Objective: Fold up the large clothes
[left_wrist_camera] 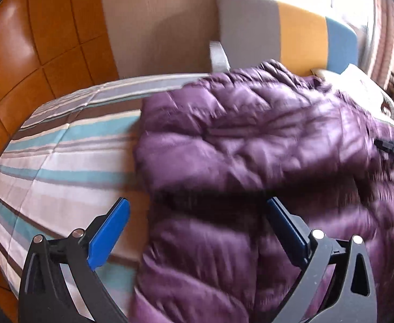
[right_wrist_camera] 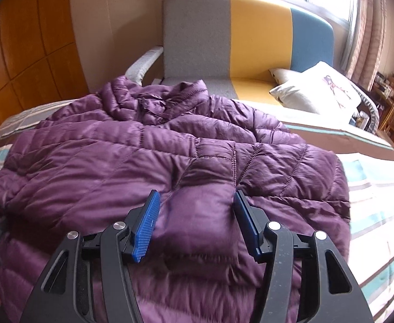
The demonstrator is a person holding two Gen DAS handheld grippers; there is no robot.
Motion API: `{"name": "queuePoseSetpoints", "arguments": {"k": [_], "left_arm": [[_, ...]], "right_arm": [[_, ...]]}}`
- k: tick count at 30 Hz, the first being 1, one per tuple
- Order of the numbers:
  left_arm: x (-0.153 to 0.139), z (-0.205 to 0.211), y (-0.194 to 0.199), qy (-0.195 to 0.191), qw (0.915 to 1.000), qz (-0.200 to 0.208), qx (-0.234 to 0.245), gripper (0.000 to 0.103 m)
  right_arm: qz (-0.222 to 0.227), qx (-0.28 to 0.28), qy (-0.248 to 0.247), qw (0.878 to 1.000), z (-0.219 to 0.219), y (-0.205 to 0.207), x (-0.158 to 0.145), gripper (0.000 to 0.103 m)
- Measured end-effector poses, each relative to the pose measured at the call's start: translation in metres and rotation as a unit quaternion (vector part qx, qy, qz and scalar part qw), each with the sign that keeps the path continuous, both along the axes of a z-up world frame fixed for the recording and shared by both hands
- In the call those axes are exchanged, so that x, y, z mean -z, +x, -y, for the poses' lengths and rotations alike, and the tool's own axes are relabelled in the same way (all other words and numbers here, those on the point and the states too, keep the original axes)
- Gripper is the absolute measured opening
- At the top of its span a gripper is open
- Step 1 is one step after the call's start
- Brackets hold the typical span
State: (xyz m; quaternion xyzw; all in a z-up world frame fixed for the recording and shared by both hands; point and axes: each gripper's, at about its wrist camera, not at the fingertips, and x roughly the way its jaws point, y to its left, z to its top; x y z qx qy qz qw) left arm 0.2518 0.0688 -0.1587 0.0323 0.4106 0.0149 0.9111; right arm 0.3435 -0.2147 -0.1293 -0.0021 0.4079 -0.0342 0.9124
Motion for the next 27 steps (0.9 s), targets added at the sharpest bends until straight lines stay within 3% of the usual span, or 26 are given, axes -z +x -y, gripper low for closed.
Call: {"name": "queuePoseSetpoints", "arguments": {"k": [9, 13, 24, 27], "left_arm": [[0.005, -0.001, -0.037, 0.01, 0.9999, -0.002, 0.005, 0.101], [0.006, -0.011, -0.051, 0.008, 1.0, -0.002, 0.004, 0.101], [0.008, -0.031, -0.102, 0.035, 0.9986, 0.011, 0.038, 0.101], [0.01, -0.042, -0.115, 0.019, 0.9989, 0.006, 0.041, 0.1]], "right_arm": [[0.003, -0.009, 0.019, 1.0, -0.004, -0.038, -0.007, 0.056], [-0.008, -0.008, 0.006, 1.0, 0.001, -0.058, -0.006, 0.056], [-0.006, 0.004, -0.004, 1.0, 0.044, -0.141, -0.02, 0.056], [-0.013, 0.009, -0.008, 1.0, 0.055, -0.165, -0.018, 0.056]]}}
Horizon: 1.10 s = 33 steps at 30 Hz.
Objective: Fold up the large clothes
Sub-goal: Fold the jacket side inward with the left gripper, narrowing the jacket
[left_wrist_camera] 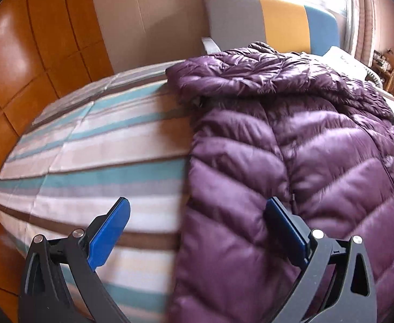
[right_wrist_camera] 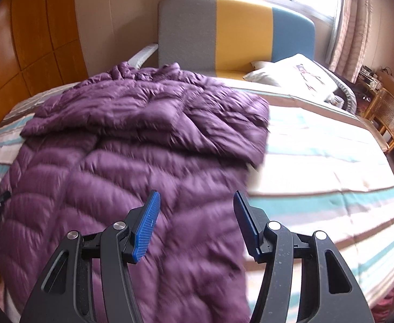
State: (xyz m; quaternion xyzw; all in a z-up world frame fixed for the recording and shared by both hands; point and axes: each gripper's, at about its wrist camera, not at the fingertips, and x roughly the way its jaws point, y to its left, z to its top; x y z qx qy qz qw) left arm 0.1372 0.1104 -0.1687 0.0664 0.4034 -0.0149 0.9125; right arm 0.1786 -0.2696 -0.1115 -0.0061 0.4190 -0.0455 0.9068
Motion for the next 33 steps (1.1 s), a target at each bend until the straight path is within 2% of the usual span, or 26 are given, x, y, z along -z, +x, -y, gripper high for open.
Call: {"name": "queuePoseSetpoints", "arguments": {"k": [2, 4, 8, 17, 22, 23, 24, 25, 26, 27, 28, 31, 33], "left_arm": [[0.001, -0.009, -0.009, -0.018, 0.9998, -0.008, 0.006, 0.099], [0.002, -0.015, -0.015, -0.037, 0.999, -0.018, 0.014, 0.091], [0.002, -0.021, -0.027, -0.066, 0.9967, -0.035, 0.032, 0.082], [0.004, -0.02, -0.057, -0.074, 0.9937, -0.052, 0.066, 0.073], [0.006, -0.02, -0.069, -0.057, 0.9934, -0.056, 0.082, 0.069], [0.006, -0.019, -0.071, -0.053, 0.9937, -0.054, 0.082, 0.066], [0.005, -0.016, -0.071, -0.053, 0.9935, -0.055, 0.085, 0.057], [0.003, -0.014, -0.072, -0.052, 0.9931, -0.054, 0.089, 0.042], [0.002, -0.011, -0.072, -0.051, 0.9927, -0.055, 0.095, 0.036], [0.0, -0.008, -0.073, -0.054, 0.9915, -0.057, 0.104, 0.02], [-0.002, -0.006, -0.073, -0.06, 0.9905, -0.057, 0.109, 0.011], [-0.008, -0.004, -0.075, -0.07, 0.9904, -0.043, 0.111, 0.008], [-0.014, -0.005, -0.077, -0.081, 0.9899, -0.03, 0.112, 0.007]], "right_arm": [[-0.008, 0.004, 0.004, 1.0, 0.008, -0.014, 0.003, 0.056], [-0.016, 0.009, 0.014, 1.0, 0.015, -0.029, 0.007, 0.056], [-0.033, 0.016, 0.039, 0.999, 0.029, -0.058, 0.015, 0.056], [-0.074, 0.011, 0.086, 0.994, 0.037, -0.108, 0.034, 0.056], [-0.1, -0.002, 0.109, 0.989, 0.032, -0.122, 0.045, 0.056], [-0.103, -0.005, 0.111, 0.989, 0.03, -0.122, 0.048, 0.048], [-0.1, -0.011, 0.104, 0.989, 0.026, -0.122, 0.049, 0.039], [-0.098, -0.02, 0.102, 0.99, 0.023, -0.121, 0.048, 0.031], [-0.097, -0.035, 0.108, 0.989, 0.019, -0.119, 0.046, 0.014], [-0.097, -0.041, 0.108, 0.989, 0.015, -0.117, 0.045, 0.01], [-0.092, -0.047, 0.1, 0.99, 0.01, -0.116, 0.042, 0.009], [-0.071, -0.066, 0.1, 0.99, 0.003, -0.113, 0.034, 0.007], [-0.053, -0.066, 0.126, 0.988, 0.007, -0.112, 0.028, 0.005]]}}
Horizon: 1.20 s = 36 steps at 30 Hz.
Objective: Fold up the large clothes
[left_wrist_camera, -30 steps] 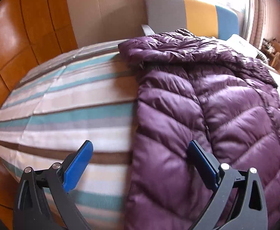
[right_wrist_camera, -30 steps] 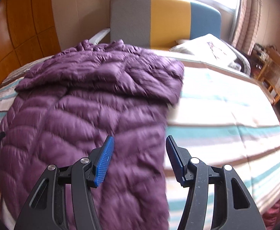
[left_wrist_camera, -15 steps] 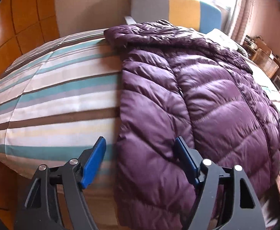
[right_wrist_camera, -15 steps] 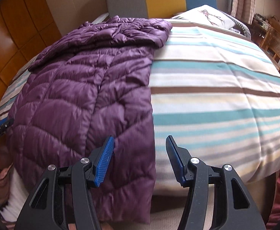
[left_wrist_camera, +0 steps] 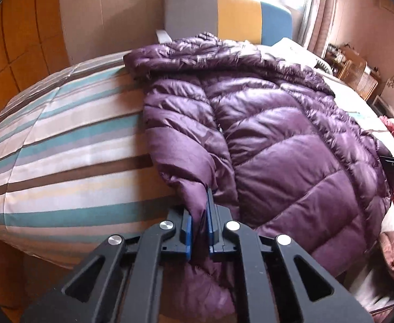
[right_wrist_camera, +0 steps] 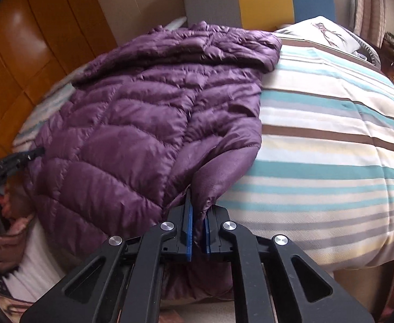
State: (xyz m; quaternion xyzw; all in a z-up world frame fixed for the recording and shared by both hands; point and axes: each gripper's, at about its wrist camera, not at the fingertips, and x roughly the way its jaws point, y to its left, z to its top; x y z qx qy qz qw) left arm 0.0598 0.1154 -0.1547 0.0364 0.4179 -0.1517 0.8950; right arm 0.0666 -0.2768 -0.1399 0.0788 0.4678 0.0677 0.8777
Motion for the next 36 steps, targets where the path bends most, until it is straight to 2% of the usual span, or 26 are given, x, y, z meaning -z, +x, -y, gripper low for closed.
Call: {"name": "queuePoseSetpoints", "arguments": {"k": [4, 12, 18, 27, 30, 33, 36], "left_arm": [[-0.017, -0.002, -0.005, -0.024, 0.9992, 0.033, 0.003, 0.006], [-0.057, -0.009, 0.0, -0.106, 0.99, 0.092, -0.016, 0.006], [-0.086, -0.006, -0.013, -0.141, 0.9805, 0.136, -0.008, 0.005], [-0.123, -0.02, -0.035, -0.205, 0.9626, 0.177, -0.006, 0.005], [-0.134, -0.025, -0.04, -0.215, 0.9587, 0.186, -0.002, 0.005], [-0.136, -0.028, -0.032, -0.205, 0.96, 0.19, -0.014, 0.005], [-0.129, -0.031, -0.01, -0.2, 0.9629, 0.177, -0.04, 0.005]], "right_arm": [[0.052, 0.001, 0.043, 0.998, 0.009, 0.0, -0.016, 0.005], [0.122, 0.019, 0.076, 0.989, 0.015, 0.019, -0.044, 0.005], [0.218, -0.009, 0.107, 0.97, 0.015, 0.002, -0.083, 0.005], [0.31, -0.039, 0.153, 0.938, 0.03, -0.039, -0.123, 0.005], [0.327, -0.046, 0.151, 0.932, 0.029, -0.044, -0.134, 0.005], [0.328, -0.035, 0.145, 0.933, 0.03, -0.037, -0.136, 0.005], [0.316, -0.007, 0.136, 0.939, 0.031, -0.015, -0.127, 0.005]]}}
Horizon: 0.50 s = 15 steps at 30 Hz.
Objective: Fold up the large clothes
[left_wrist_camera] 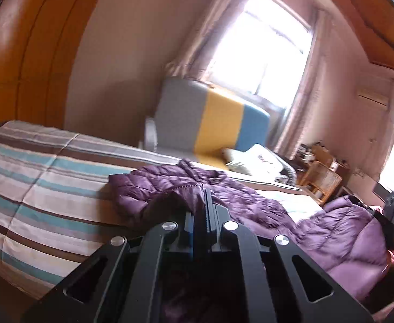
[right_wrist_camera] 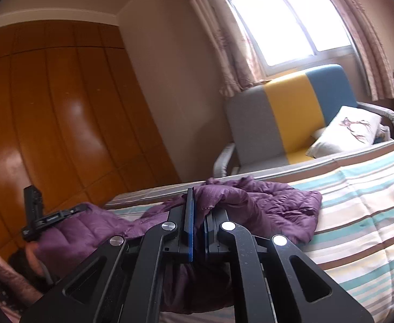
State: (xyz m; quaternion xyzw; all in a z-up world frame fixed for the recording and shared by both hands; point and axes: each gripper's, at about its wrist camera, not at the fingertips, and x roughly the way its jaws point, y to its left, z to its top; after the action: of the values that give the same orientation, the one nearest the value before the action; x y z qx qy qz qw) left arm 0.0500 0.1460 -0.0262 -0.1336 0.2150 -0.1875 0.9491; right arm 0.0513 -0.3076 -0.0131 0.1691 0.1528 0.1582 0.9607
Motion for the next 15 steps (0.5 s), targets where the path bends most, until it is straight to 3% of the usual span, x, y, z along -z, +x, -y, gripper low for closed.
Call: {"name": "queuePoseSetpoints", "arguments": {"k": [4, 9, 15], "left_arm": [[0.006, -0.005, 0.039, -0.017, 0.9993, -0.027, -0.02, 0.006], [0.013, 0.005, 0.078, -0.001, 0.9986, -0.04, -0.034, 0.006], [0.029, 0.015, 0.121, 0.017, 0.997, -0.055, -0.051, 0.006]], "right_arm": [[-0.025, 0.027, 0.008, 0.999, 0.009, 0.033, 0.011, 0.005], [-0.057, 0.066, 0.008, 0.996, 0.025, 0.077, 0.022, 0.005], [-0.091, 0.1, -0.025, 0.99, 0.037, 0.122, 0.045, 0.005]]}}
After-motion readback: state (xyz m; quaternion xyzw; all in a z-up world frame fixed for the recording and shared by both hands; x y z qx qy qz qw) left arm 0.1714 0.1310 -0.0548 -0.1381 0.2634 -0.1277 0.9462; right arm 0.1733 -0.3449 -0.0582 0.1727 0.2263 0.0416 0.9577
